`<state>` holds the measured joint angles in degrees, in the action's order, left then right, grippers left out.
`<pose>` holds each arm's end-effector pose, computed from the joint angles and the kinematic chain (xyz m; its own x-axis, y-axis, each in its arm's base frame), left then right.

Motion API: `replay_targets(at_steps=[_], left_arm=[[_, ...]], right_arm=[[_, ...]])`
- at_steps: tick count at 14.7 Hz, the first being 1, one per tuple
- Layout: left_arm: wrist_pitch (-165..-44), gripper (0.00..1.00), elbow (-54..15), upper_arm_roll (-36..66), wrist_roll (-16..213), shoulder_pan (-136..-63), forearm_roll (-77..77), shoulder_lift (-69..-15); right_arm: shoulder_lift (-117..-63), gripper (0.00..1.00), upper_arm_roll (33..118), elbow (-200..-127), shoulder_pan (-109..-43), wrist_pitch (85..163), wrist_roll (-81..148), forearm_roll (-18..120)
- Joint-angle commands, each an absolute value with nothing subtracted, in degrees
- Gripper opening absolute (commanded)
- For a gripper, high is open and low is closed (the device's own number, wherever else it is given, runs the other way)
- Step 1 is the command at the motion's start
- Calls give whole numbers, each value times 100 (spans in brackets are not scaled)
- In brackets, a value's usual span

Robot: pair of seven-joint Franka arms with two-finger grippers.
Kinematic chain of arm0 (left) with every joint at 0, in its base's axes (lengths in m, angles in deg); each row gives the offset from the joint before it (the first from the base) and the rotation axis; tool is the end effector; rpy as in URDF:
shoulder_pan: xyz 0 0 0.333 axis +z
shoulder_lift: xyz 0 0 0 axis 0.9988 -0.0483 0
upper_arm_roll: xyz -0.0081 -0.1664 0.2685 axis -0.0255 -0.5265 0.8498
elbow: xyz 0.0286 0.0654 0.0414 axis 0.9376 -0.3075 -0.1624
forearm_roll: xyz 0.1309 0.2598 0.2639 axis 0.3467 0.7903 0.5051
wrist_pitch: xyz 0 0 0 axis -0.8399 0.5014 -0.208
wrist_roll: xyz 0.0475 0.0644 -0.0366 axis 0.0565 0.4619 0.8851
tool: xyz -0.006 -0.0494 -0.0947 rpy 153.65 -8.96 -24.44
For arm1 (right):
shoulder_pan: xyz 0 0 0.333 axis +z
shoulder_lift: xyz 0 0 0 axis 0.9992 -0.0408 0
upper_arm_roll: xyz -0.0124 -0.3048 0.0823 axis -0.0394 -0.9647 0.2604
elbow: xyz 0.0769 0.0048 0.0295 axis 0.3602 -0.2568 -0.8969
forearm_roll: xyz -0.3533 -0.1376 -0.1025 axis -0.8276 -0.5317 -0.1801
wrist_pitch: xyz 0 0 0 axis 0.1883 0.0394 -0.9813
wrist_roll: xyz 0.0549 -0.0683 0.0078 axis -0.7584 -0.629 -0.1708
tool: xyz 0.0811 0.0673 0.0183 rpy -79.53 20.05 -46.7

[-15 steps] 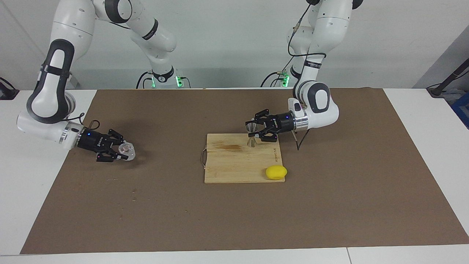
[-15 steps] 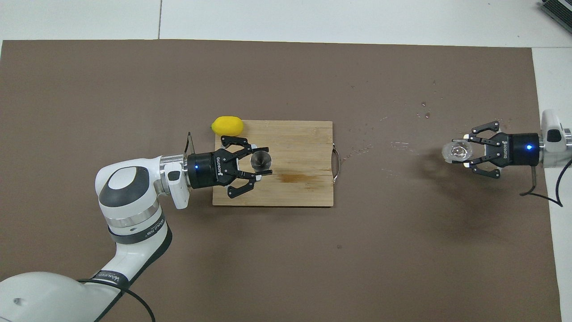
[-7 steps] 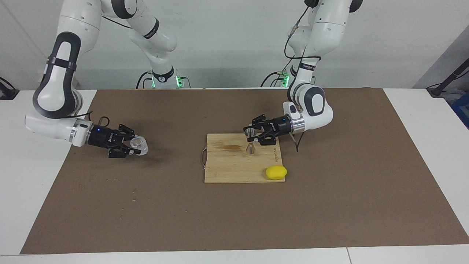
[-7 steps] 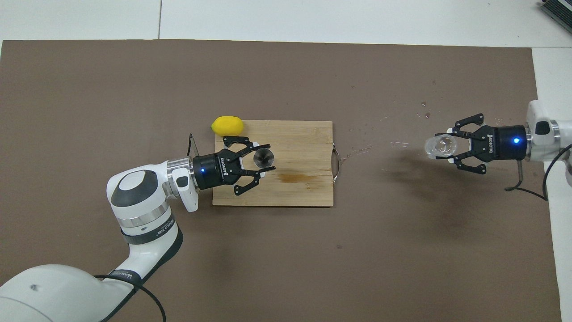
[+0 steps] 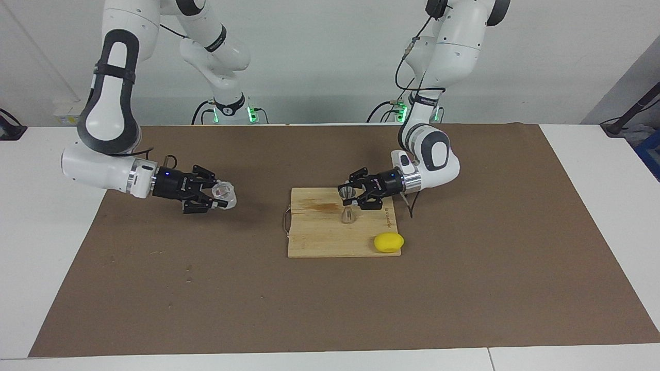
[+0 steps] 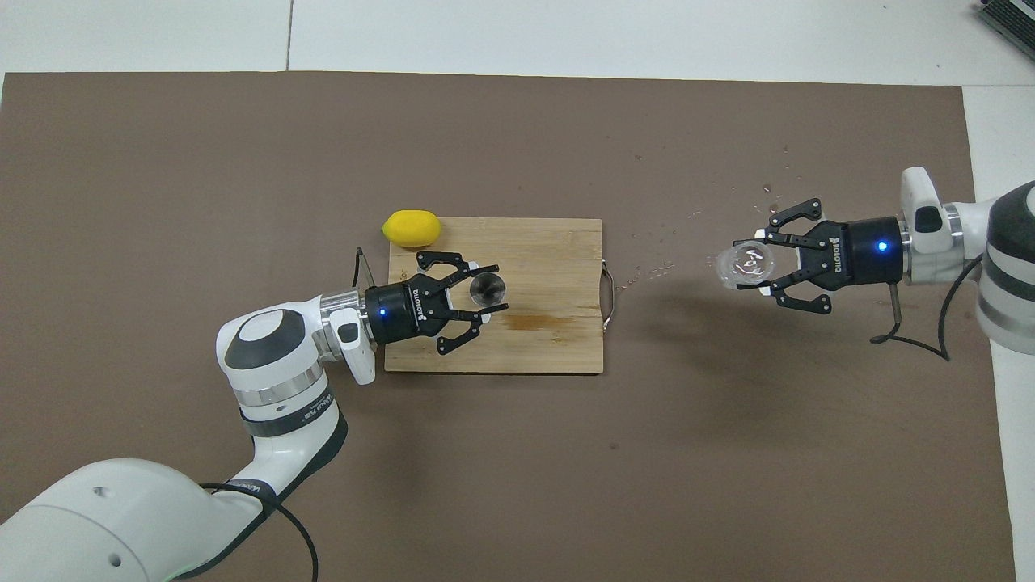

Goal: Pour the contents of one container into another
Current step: 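Set the metal cup on the board while the right gripper lifts the glass cup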

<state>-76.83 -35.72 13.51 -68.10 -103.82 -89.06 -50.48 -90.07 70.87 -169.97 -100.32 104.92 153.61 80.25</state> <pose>0.5043 -0.2610 0.2644 -0.0425 -0.0492 0.9979 -0.9837 -0.1727 -0.0504 0.5858 -0.0230 0.3675 -0.0512 0.4751 0.8784 0.9986 0.0379 0.0377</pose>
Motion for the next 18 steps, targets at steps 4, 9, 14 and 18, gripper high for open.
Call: replay_targets(at_steps=[4,9,14,18], left_arm=[[-7649,12,-3523,1425,-7079,-10472,-9052,-5202],[-7649,17,-3514,1425,-7114,-10463,-9052,-5238],[-7649,100,-3505,1425,-7115,-10411,-9052,-5246],[-7606,100,-3496,1425,-7115,-10367,-9052,-5229]], right_arm=[[-8757,0,7046,-17276,-9550,10995,14892,8324],[-8633,0,7028,-17320,-9180,11339,14602,8464],[-8625,0,7011,-17329,-8784,11488,14549,8579],[-8598,0,7002,-17347,-8556,11716,14330,8580]])
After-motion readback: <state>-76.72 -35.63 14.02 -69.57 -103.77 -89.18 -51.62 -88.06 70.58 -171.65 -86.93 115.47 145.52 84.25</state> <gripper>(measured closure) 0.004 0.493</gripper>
